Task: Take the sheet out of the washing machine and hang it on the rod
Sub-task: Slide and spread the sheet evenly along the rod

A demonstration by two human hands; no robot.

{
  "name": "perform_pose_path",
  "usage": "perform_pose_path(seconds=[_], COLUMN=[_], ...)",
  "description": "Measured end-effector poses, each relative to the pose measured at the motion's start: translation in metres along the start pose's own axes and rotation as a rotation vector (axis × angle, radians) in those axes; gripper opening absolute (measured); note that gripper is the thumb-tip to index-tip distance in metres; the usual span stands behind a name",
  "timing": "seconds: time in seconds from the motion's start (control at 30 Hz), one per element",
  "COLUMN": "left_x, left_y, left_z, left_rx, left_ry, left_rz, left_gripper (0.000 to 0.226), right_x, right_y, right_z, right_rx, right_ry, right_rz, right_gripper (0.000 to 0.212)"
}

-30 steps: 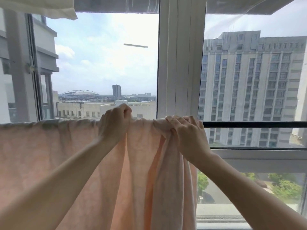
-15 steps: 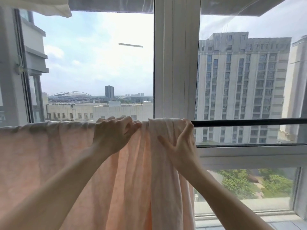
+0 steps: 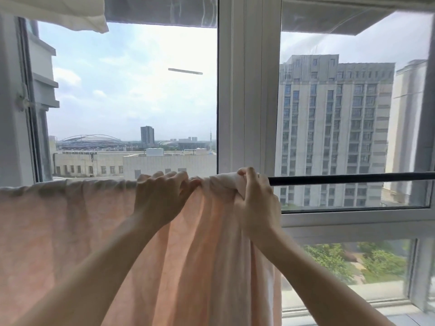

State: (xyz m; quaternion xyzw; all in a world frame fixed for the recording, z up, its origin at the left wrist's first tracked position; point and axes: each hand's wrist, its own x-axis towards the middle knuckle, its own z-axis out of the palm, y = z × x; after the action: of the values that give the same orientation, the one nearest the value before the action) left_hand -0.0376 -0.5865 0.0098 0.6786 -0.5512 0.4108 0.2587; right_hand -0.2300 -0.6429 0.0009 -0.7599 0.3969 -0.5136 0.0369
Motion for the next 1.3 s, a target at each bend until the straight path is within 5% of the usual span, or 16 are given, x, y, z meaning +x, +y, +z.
perform_pose_path(seconds=[0.47, 0.63, 0.77, 0.9, 1.1, 1.3], left_x=[0.003, 0.011, 0.016, 0.025, 0.027, 0.026], left_y=[0.005, 0.014, 0.055, 0.095, 0.09, 0.061], left_z=[-0.003, -0.004, -0.021, -0.021, -0.008, -0.01], left_rx=[-0.086, -0.155, -0.356, -0.408, -0.424, -0.349], left_ry=[0.036, 0.005, 0.071, -0.107, 0.004, 0.073], left_rz=[-0.147, -0.247, -0.085, -0.019, -0.112, -0.232], left_gripper=[0.044, 0.033, 0.021, 0.03, 0.013, 0.014], right_x=[0.063, 0.057, 0.054, 0.056, 0.066, 0.075], right_y=[0.031, 0.041, 0.049, 0.053, 0.063, 0.085], right_z=[-0.054, -0.054, -0.056, -0.058, -0.071, -0.086], right_rx=[0.238, 0.182, 0.195, 0.219, 0.268, 0.267], right_ry=[0.154, 0.041, 0.018, -0.012, -0.047, 0.084], right_rz=[0.138, 0.16, 0.143, 0.122, 0.143, 0.193], right_gripper=[0.022, 0.021, 0.027, 0.03, 0.024, 0.004])
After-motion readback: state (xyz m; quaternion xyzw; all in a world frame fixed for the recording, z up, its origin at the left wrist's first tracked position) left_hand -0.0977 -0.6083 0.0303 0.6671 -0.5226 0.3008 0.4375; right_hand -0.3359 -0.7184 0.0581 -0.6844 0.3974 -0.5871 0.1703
